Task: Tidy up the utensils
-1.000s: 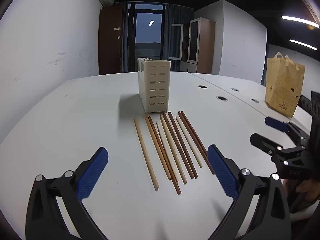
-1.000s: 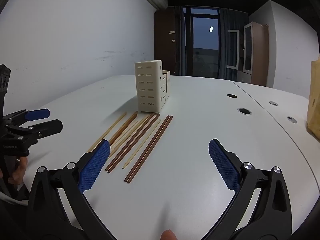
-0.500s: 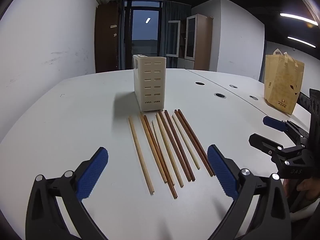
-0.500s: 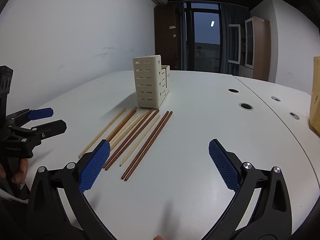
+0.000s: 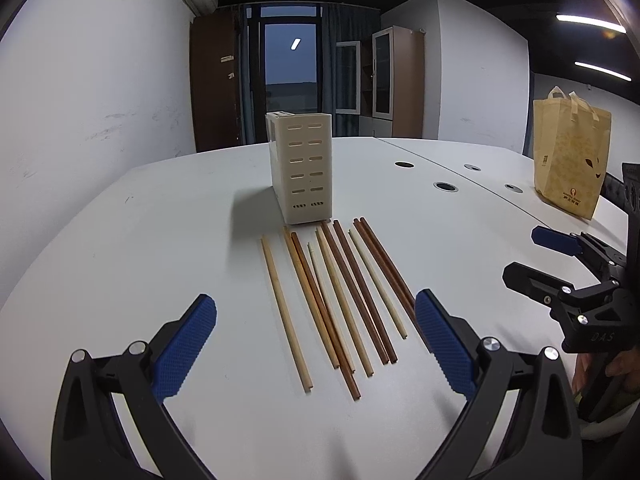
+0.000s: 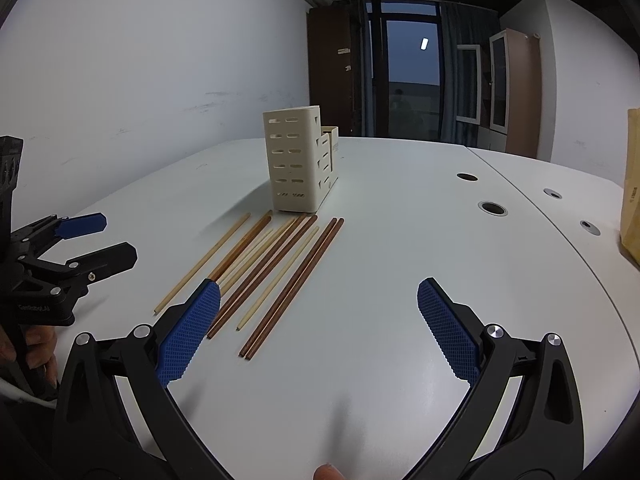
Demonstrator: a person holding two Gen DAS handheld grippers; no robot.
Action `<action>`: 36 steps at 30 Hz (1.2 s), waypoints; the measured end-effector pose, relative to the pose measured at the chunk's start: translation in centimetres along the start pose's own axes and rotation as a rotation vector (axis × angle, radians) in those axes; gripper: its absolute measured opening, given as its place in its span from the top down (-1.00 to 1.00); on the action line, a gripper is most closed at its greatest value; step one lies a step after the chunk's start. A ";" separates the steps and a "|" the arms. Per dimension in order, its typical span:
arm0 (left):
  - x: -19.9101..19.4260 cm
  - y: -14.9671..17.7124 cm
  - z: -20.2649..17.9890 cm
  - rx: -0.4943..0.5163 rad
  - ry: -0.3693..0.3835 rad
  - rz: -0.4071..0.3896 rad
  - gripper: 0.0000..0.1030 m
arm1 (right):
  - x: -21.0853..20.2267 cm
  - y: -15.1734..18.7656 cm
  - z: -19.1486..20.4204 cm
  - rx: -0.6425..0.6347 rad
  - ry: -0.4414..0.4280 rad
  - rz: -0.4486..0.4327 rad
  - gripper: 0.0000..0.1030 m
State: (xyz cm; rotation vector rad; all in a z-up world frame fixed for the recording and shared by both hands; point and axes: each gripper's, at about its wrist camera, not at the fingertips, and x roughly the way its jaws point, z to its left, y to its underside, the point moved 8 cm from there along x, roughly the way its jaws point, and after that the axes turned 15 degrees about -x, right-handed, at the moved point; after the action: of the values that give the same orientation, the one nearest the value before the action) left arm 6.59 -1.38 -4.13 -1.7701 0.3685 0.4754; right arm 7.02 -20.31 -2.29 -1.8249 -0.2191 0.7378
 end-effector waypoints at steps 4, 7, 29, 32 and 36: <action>0.0 -0.2 0.5 -0.024 0.006 0.003 -0.89 | 0.0 0.0 0.0 -0.001 0.003 0.001 -0.84; 0.0 -0.2 0.7 -0.033 0.009 0.011 -0.90 | 0.0 -0.1 0.1 -0.002 0.001 0.003 -0.84; 0.5 -0.3 1.3 -0.064 0.015 0.050 -0.90 | -0.1 -0.3 0.0 0.000 0.007 0.011 -0.84; 0.4 -0.4 1.4 -0.066 0.012 0.047 -0.90 | 0.0 -0.4 -0.1 0.003 0.006 0.014 -0.84; 0.4 -0.5 1.4 -0.069 0.005 0.040 -0.90 | 0.2 -0.3 -0.3 0.008 0.005 0.023 -0.84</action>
State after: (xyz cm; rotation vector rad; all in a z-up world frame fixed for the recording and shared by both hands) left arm 7.05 0.10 -4.21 -1.8340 0.3960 0.5180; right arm 7.36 -20.31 -2.00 -1.8243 -0.1916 0.7492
